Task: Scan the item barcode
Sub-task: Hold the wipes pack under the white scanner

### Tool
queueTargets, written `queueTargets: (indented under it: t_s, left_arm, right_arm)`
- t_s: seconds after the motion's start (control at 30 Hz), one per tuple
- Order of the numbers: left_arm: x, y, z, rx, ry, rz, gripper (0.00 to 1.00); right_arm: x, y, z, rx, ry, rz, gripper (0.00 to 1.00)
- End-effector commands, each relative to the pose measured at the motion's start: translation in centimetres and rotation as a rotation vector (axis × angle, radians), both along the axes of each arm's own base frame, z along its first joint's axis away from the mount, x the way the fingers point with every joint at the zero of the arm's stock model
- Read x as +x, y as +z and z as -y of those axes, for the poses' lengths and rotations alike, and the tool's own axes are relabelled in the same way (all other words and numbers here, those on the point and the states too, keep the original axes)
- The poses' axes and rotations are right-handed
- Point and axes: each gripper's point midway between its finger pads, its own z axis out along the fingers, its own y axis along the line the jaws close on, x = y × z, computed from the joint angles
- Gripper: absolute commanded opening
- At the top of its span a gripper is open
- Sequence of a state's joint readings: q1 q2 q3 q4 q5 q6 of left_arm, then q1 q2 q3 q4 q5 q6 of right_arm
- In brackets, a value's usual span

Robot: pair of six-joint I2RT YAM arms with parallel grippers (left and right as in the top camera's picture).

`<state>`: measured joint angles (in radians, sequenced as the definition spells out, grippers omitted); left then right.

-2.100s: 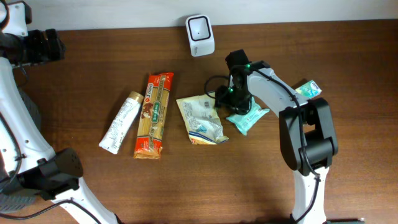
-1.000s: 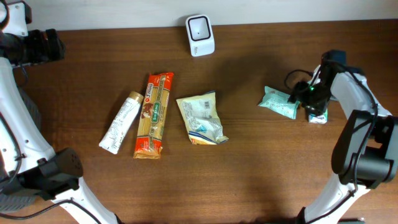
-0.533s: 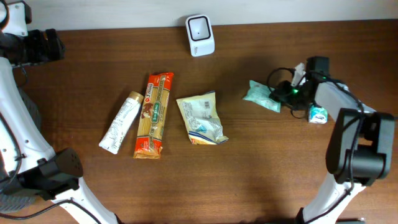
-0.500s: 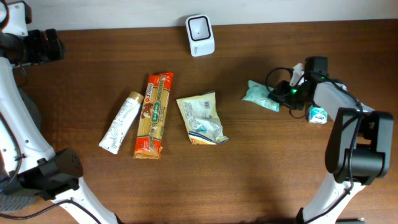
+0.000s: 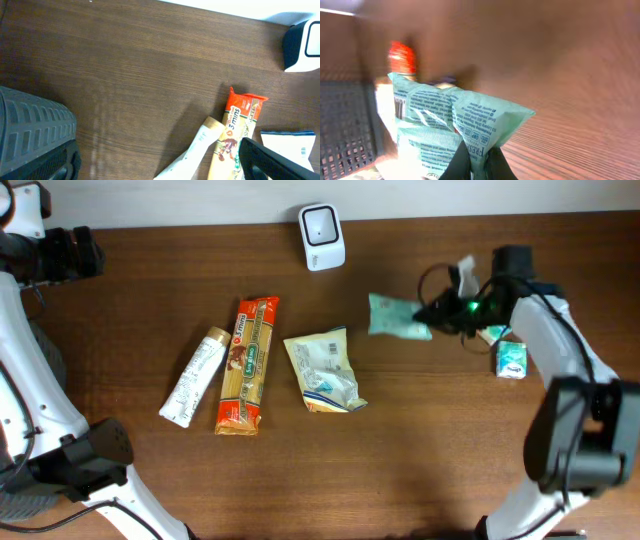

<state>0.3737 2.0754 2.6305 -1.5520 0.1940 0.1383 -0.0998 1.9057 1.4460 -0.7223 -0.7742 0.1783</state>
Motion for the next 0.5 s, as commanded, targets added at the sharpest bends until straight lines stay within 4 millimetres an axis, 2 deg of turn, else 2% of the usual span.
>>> queueTargets:
  t_s: [0.0,0.03,0.13,0.23,0.37,0.47]
  left_arm:
    - [-0.5,1.5,0.2,0.014,-0.01,0.039,0.99]
    - [-0.5,1.5,0.2,0.014,-0.01,0.038,0.99]
    - [-0.5,1.5,0.2,0.014,-0.01,0.039,0.99]
    - [-0.5,1.5,0.2,0.014,-0.01,0.039,0.99]
    - [-0.5,1.5,0.2,0.014,-0.01,0.039,0.99]
    - [-0.5,1.5,0.2,0.014,-0.01,0.039,0.99]
  right_arm:
    - [-0.1,8.2,-3.3,0.027,0.093,0.209,0.04]
    - [0.0,9.6,-4.1,-0.002,0.107,0.253,0.04]
    - [0.8,12.0,-6.5,-0.107,0.133,0.35,0.04]
    - [0.7,14.7,-9.4,-0.129,0.215,0.456,0.04]
    - [0.8,17.8,-9.7,-0.122,0.232,0.523,0.04]
    - [0.7,18.6,-9.7,-0.136,0.249,0.551,0.04]
